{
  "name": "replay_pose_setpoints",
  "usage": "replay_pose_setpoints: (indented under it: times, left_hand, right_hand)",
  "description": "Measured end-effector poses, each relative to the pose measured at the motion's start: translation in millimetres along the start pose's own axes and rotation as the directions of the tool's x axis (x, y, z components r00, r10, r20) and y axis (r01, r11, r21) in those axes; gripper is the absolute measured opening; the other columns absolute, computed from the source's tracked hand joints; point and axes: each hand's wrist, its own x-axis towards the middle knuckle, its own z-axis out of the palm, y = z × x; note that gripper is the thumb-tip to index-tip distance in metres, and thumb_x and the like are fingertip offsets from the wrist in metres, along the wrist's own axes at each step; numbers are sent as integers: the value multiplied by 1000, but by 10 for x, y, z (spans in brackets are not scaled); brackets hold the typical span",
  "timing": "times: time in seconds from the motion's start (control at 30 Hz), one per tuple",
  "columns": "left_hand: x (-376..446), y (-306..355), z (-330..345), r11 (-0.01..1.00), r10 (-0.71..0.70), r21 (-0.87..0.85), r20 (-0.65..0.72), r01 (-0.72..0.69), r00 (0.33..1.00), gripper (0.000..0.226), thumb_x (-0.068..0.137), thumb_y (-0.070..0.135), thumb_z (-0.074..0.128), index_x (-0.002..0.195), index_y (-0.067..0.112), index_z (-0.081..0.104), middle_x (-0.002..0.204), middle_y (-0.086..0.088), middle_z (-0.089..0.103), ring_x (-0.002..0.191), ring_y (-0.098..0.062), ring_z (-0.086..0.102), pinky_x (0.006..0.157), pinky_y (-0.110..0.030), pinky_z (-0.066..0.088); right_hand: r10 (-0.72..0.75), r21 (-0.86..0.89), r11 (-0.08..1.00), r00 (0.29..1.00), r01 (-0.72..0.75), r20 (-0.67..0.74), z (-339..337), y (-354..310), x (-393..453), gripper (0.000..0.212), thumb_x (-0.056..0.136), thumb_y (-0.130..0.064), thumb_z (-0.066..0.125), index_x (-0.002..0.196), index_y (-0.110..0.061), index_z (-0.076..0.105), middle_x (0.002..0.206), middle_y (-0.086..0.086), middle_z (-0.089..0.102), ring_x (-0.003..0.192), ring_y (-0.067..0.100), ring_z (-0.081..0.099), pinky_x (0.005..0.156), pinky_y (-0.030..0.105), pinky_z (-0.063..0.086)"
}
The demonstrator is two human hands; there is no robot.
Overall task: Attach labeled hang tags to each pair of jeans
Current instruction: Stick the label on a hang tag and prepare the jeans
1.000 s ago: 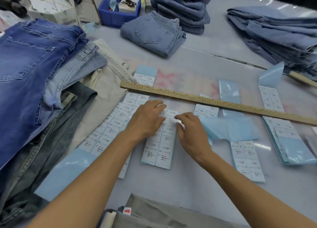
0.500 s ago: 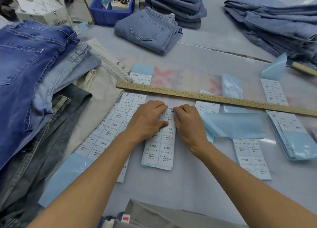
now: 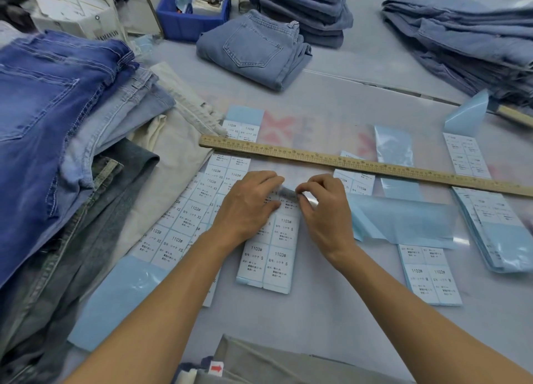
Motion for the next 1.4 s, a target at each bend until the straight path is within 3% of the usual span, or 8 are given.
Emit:
replay_pose_setpoints:
  times: [0.27,0.57,0.77,1.03,1.13,1.27,1.3,1.4]
  left_hand:
    - [-58,10,-8,999,-1,53,20,0,1000,46,85,16,80,126,1,67,128,-12,67,122,-31,61,100,-43,49]
    - [-123,41,115,977,110,170,95,-125,989,41,97,20,66,135,5,62,146,-12,56,137,-31,50,111,-46,42]
    - [-364,178,-30,994,-24,111,26,21,999,54,99,30,64,147,11,51,154,-9,47,143,-29,42,116,-46,37]
    - [-953,355,37,912,158,350,187,-216,970,47,89,35,58,129,10,66,138,-15,61,125,-35,60,102,-48,53]
    - [-734,375,108,899,26,428,150,-89,988,44,88,22,68,129,6,66,135,-20,62,124,-39,60,99,-50,54]
    - [-272,449,155,890,-67,456,170,-18,983,46,102,29,49,144,10,49,152,-15,45,140,-31,43,108,-42,43]
    - [-173,513,137,870,-102,493,165,7,981,46,105,34,42,146,12,45,154,-11,42,141,-28,40,107,-40,42]
    - [-110,1003,9,933,-164,335,61,134,985,45,106,38,44,146,17,48,153,-6,45,138,-26,42,109,-40,40]
  right_hand:
    - [-38,62,998,986,28,161,-270,-5,-226,14,83,-3,78,95,-11,76,101,3,58,98,19,54,87,27,45]
    - [397,286,760,765,-584,507,-908,-178,-470,11,85,-21,78,89,-31,75,110,-18,63,103,-2,59,82,24,49]
    - [361,467,638,774,-612,521,-1642,-401,-627,34,74,-37,86,106,-32,75,102,-5,70,93,10,67,77,21,52]
    - [550,621,481,764,-619,336,-2845,157,-1421,34,70,-9,76,104,-14,76,92,11,75,84,11,73,70,25,59]
    - [515,806,227,770,-546,376,-3065,266,-1558,48,94,21,33,119,1,69,122,34,64,119,31,65,98,41,54]
    - [343,878,-399,845,-265,411,-3293,239,-2024,46,102,9,-6,140,30,8,144,58,-2,143,64,0,117,67,-8]
    - [397,874,-385,801,-297,448,-3282,52,-2142,44,104,9,0,140,30,12,144,57,2,144,62,4,118,65,-5]
    - [587,790,295,754,-538,294,-3237,-272,-2129,52,70,-29,93,106,3,74,115,36,65,114,28,66,101,39,52]
